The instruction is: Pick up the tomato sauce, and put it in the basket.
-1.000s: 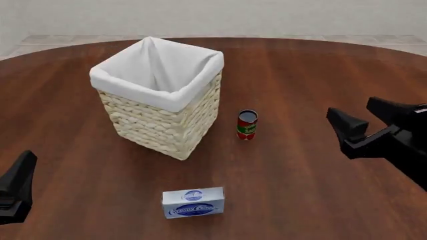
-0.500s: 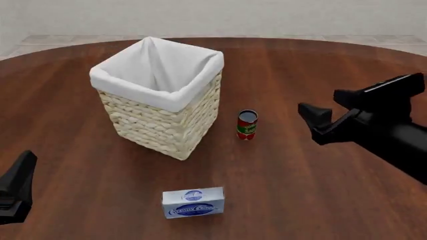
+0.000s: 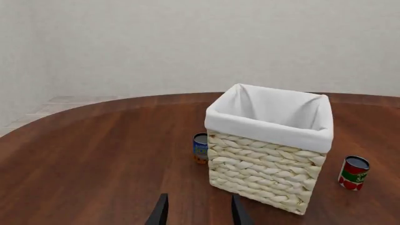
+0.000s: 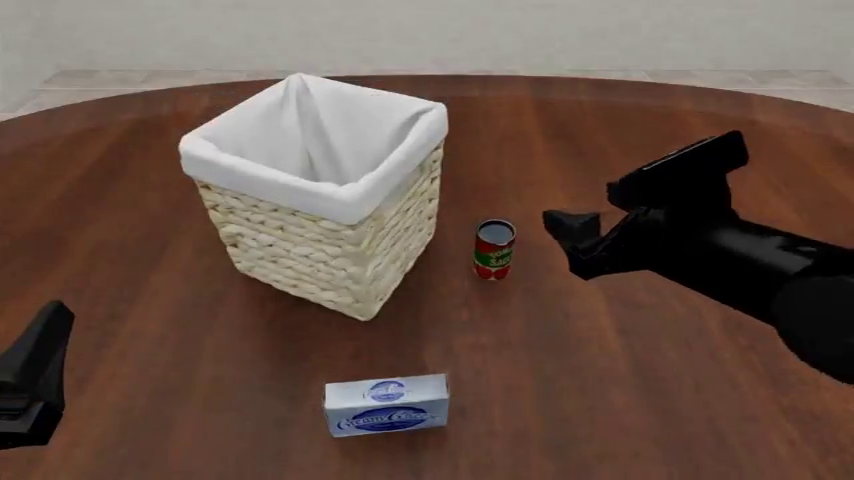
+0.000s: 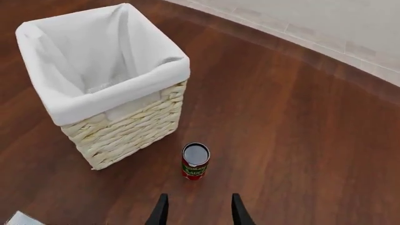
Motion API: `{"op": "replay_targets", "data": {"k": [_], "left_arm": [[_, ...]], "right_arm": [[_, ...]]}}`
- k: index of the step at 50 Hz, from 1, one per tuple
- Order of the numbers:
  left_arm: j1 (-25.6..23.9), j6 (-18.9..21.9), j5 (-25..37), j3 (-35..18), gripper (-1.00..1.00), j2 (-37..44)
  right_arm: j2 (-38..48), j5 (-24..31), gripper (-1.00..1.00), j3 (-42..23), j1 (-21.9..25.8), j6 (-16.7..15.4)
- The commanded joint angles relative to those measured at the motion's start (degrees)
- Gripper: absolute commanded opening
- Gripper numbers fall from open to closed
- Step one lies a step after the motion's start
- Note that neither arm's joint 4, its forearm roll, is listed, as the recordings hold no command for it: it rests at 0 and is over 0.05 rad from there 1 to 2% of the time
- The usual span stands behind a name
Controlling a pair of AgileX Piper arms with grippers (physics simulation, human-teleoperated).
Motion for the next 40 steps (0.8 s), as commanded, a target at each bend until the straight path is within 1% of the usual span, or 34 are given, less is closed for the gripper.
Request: {"op": "replay_targets", "data": {"k": [1,7,8,10,17,28,40], "left_arm": [[0.0,0.0,0.0,0.0,1.0,0.0],[0.0,0.0,0.0,0.0,1.0,0.0],[0.0,0.0,0.0,0.0,1.0,0.0],[0.0,0.0,0.0,0.0,1.0,0.0],[0.0,0.0,0.0,0.0,1.0,0.0],[0.0,0.0,0.0,0.0,1.0,0.0],[0.0,0.0,0.0,0.0,1.0,0.0]], "right_arm": [[5.0,0.8,1.0,-2.7,1.3,-0.6],[7.9,1.9,1.0,-4.5,0.6,-1.9],[8.5,1.9,1.0,-4.9,0.4,-2.5],[9.0,2.1,1.0,-5.3,0.3,-2.4],[11.8,3.0,1.0,-7.6,-0.1,-3.6],[15.9,3.9,1.0,-11.3,0.3,-4.3],[20.0,2.9,1.0,-13.4,0.2,-4.4]]}}
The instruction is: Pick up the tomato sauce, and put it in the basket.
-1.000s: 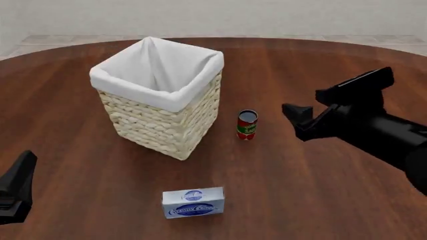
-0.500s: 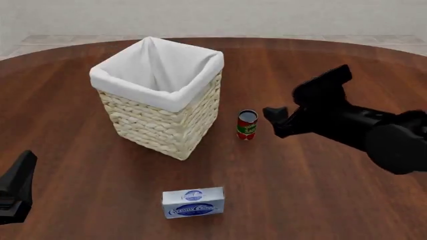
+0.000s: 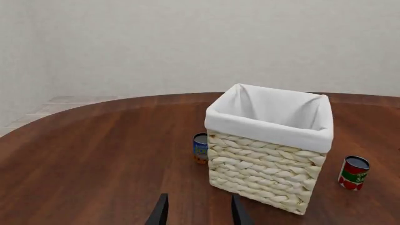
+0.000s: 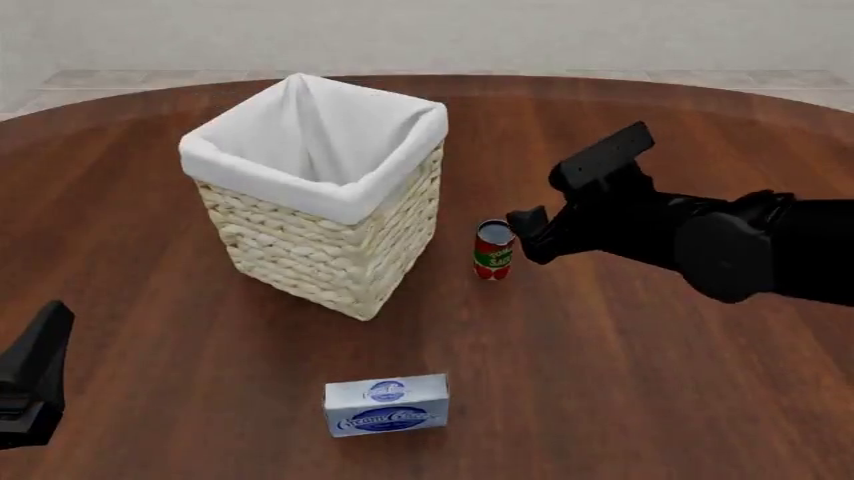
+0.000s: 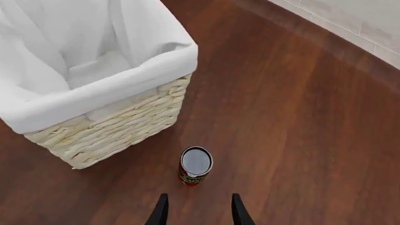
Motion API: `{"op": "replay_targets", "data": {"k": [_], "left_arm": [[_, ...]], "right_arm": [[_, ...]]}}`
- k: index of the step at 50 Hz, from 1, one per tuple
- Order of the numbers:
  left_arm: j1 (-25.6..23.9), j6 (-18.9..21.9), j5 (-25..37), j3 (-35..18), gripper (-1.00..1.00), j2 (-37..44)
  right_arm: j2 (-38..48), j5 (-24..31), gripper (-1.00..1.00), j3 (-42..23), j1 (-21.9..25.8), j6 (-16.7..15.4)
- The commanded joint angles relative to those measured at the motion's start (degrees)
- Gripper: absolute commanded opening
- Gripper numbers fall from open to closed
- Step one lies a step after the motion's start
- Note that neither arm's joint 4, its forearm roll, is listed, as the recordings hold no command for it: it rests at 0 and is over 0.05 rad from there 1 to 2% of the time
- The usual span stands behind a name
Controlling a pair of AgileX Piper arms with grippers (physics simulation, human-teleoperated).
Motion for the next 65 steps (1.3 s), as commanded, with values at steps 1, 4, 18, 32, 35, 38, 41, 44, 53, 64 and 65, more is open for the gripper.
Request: {"op": "replay_targets", "data": {"k": [1,4,18,32,35,38,41,44,53,64,65], "left_arm": [[0.0,0.0,0.0,0.0,1.0,0.0],[0.0,0.0,0.0,0.0,1.0,0.0],[0.0,0.0,0.0,0.0,1.0,0.0],[0.0,0.0,0.0,0.0,1.0,0.0],[0.0,0.0,0.0,0.0,1.0,0.0],[0.0,0.0,0.0,0.0,1.0,0.0],[0.0,0.0,0.0,0.0,1.0,0.0],[0.0,0.0,0.0,0.0,1.0,0.0],[0.0,0.0,0.0,0.0,1.0,0.0],[0.0,0.0,0.0,0.0,1.0,0.0],[0.0,0.0,0.0,0.0,1.0,0.0]], "right_arm": [[4.5,-0.5,1.0,-2.8,-0.1,-0.3],[5.8,-0.6,1.0,-3.7,-0.4,-0.6],[9.9,-1.4,1.0,-6.4,-0.3,-0.4],[13.0,-2.8,1.0,-7.1,0.0,0.3],[13.4,-3.3,1.0,-6.8,0.2,0.4],[13.2,-3.5,1.0,-6.3,0.2,0.8],[12.7,-4.4,1.0,-4.6,0.1,0.8],[12.5,-4.9,1.0,-3.8,0.0,0.8],[13.5,-5.9,1.0,-3.2,-0.1,1.1],[14.8,-6.3,1.0,-4.3,0.0,1.1],[14.9,-6.2,1.0,-4.5,0.0,1.0]]}}
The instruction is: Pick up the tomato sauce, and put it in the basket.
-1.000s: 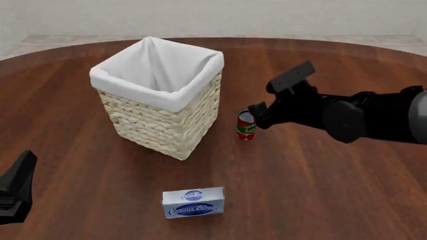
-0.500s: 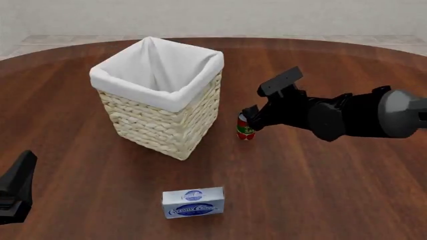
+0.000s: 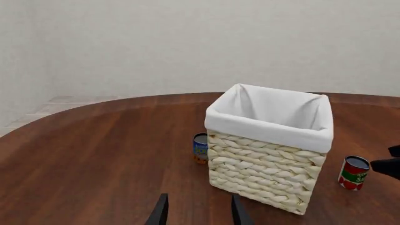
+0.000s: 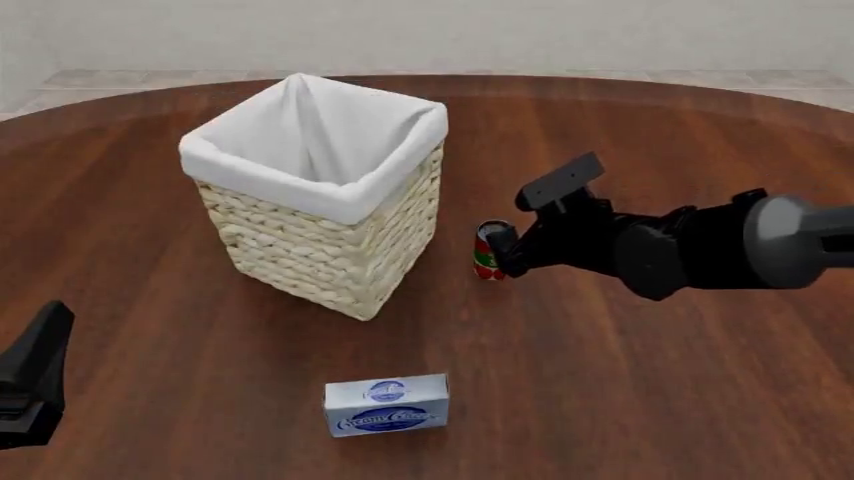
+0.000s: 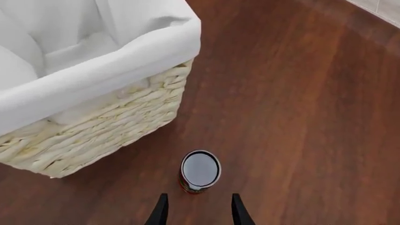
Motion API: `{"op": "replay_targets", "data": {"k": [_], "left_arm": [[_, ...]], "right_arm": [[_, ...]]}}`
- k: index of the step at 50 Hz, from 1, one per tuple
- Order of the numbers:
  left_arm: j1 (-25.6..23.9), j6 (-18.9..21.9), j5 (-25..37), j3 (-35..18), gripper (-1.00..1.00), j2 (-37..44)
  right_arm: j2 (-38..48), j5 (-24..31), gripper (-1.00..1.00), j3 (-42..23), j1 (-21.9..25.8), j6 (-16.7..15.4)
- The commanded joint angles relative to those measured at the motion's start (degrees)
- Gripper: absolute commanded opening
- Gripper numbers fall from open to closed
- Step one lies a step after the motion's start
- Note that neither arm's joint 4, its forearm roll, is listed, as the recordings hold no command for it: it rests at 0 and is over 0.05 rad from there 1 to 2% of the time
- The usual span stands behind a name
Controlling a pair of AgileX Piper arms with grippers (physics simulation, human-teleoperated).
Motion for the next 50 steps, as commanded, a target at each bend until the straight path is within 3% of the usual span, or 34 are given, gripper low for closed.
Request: {"op": "replay_targets", "data": {"k": [1,50], "left_arm": [[0.0,0.0,0.0,0.0,1.0,0.0],[0.0,0.0,0.0,0.0,1.0,0.0]], "right_arm": [[1.1,-0.6,1.0,-0.5,0.1,0.1],[9.4,-0.5,1.0,-8.5,0.3,0.6]]}}
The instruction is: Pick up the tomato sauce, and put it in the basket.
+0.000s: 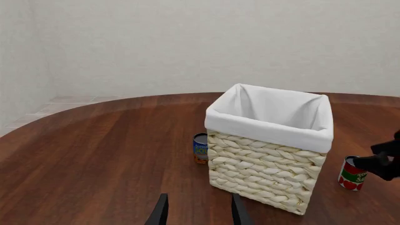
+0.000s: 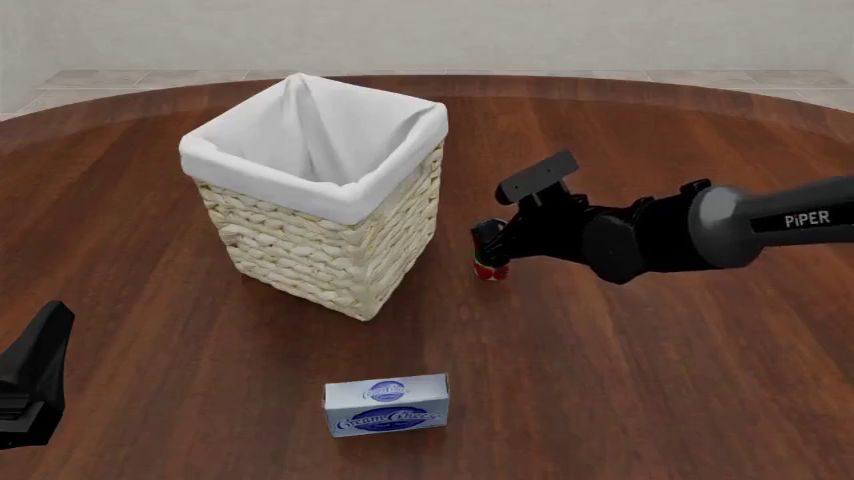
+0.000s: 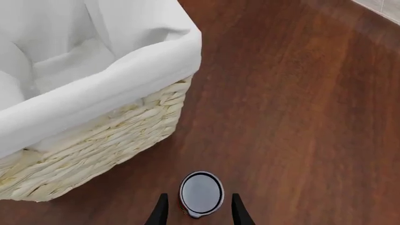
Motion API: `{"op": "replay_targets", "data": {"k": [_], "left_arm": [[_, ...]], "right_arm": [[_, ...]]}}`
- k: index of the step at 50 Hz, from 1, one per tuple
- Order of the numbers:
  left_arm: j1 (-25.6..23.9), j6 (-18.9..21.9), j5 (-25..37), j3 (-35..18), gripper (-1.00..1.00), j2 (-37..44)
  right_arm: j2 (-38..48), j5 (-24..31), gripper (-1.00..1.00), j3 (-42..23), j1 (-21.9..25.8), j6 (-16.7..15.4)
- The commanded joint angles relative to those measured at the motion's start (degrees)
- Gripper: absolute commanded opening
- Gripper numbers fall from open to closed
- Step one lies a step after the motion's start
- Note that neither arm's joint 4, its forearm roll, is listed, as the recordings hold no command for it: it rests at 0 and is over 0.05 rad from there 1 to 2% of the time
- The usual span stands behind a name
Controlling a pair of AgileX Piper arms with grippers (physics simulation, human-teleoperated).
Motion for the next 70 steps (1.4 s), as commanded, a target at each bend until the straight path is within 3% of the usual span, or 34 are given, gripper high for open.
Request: {"op": "replay_targets", "data": {"k": [1,15,27,57,58,70], "left_arm": [[0.0,0.0,0.0,0.0,1.0,0.0],[0.0,0.0,0.0,0.0,1.0,0.0],[0.0,0.0,0.0,0.0,1.0,0.0],[0.0,0.0,0.0,0.0,1.0,0.0],[0.0,0.0,0.0,0.0,1.0,0.0],[0.0,0.0,0.0,0.0,1.0,0.0]], "right_arm": [[2.0,0.0,1.0,-1.7,0.1,0.3],[3.2,-1.6,1.0,-0.8,-0.1,0.7],[6.3,-0.2,1.0,-4.2,-0.2,1.0],[6.0,-1.4,1.0,-1.0,-0.2,1.7],[5.8,-1.6,-1.0,-0.7,-0.1,1.8],[5.4,-1.2,-1.0,-1.0,-0.4,1.5]]}}
